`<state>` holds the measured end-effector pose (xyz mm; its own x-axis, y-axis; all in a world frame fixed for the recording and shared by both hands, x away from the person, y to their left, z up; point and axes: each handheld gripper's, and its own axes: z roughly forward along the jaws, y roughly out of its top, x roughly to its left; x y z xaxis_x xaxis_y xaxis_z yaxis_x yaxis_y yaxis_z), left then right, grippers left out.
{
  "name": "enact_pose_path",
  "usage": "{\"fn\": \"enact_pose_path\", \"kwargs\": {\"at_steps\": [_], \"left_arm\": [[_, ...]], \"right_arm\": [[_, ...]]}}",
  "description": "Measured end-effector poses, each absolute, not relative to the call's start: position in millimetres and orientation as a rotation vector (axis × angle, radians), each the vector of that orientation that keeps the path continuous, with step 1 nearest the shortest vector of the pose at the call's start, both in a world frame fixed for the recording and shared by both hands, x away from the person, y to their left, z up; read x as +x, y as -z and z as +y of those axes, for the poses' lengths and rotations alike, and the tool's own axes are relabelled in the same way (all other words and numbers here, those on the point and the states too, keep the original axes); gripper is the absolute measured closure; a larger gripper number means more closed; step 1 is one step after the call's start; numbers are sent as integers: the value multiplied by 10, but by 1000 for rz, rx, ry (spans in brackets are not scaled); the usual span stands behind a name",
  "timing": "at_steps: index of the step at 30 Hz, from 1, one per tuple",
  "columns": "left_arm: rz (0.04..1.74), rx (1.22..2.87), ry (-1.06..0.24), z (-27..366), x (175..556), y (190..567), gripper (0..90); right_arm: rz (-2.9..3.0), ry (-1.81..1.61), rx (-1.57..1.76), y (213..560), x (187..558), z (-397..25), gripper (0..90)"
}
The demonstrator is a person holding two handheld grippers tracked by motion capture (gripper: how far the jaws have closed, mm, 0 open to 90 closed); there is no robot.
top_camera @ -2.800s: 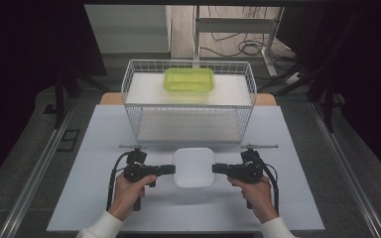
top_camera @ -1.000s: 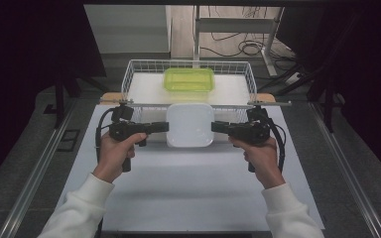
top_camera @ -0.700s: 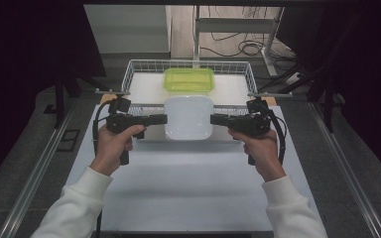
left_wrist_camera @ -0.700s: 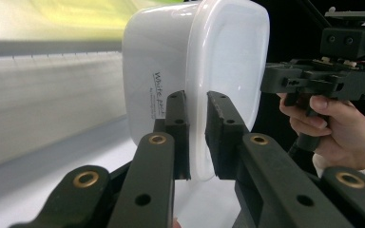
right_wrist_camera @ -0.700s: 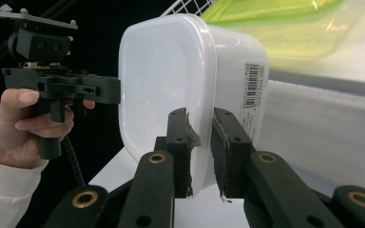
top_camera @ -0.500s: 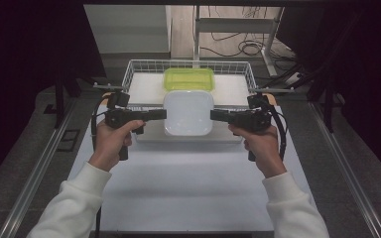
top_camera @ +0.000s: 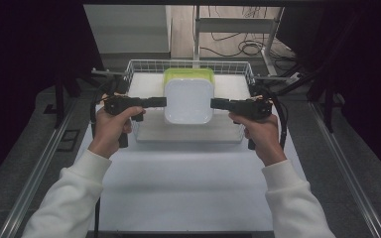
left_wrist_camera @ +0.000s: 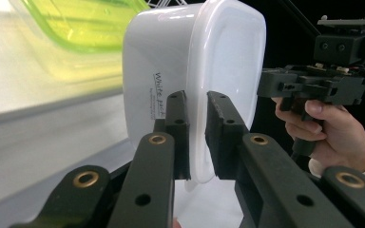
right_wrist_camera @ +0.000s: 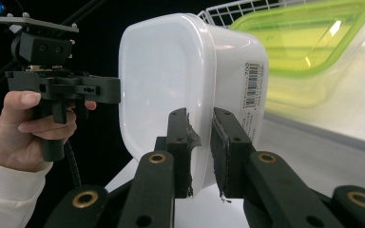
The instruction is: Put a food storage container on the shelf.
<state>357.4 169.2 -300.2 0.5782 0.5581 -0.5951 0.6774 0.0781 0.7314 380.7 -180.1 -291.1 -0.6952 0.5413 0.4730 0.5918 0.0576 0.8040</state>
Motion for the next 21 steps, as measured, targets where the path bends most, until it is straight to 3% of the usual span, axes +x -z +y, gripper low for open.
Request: {"fn": "enact_pose_path", "kwargs": {"at_steps": [21], "left_arm": [[1057,1568,117,1711,3828,2712,811]], "right_arm": [[-2197,1772,-1220,2724,4091,-1805,772]]}}
